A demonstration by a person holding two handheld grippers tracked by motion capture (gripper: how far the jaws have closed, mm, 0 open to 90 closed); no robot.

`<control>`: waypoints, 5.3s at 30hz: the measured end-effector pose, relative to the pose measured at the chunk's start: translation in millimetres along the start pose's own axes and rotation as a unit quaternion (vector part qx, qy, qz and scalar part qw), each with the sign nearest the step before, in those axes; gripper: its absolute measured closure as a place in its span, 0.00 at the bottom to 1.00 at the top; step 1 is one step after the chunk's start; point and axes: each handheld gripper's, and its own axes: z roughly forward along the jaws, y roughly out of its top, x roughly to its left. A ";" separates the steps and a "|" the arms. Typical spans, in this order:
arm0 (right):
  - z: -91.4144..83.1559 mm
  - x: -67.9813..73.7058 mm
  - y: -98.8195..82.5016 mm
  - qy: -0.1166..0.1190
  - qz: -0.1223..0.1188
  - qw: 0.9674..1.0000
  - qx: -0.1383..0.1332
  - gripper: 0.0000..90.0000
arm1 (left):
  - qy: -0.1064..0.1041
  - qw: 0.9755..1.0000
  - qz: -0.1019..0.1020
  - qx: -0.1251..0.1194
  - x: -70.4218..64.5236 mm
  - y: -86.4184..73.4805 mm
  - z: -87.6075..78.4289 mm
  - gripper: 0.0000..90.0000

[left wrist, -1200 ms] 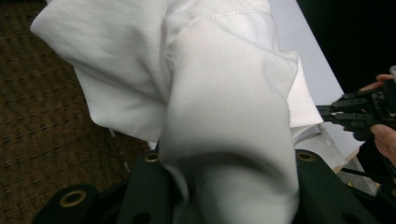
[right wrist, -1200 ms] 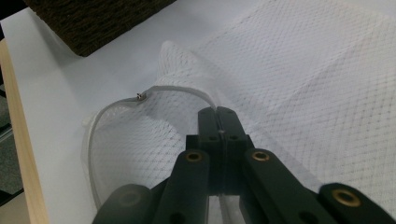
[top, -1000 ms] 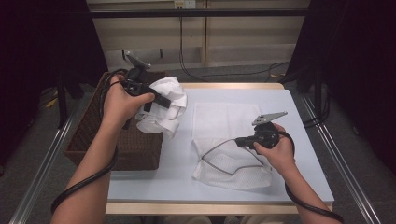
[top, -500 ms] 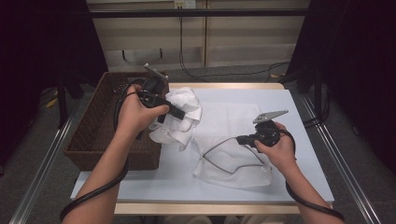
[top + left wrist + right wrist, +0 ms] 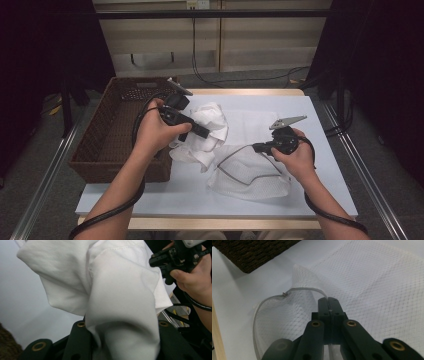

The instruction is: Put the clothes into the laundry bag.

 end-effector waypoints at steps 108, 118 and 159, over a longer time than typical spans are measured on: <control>9.7 -2.3 17.6 -0.024 0.006 1.000 -0.001 1.00 | -0.116 0.986 0.088 0.087 -46.7 -35.5 98.8 0.72; 9.0 -0.3 20.1 -0.025 0.002 1.000 -0.001 1.00 | -0.126 0.984 0.087 0.091 -46.9 -36.2 106.1 0.72; 1.8 10.5 26.1 -0.013 -0.014 1.000 -0.005 1.00 | -0.107 0.986 0.068 0.107 -30.5 -37.6 128.5 0.71</control>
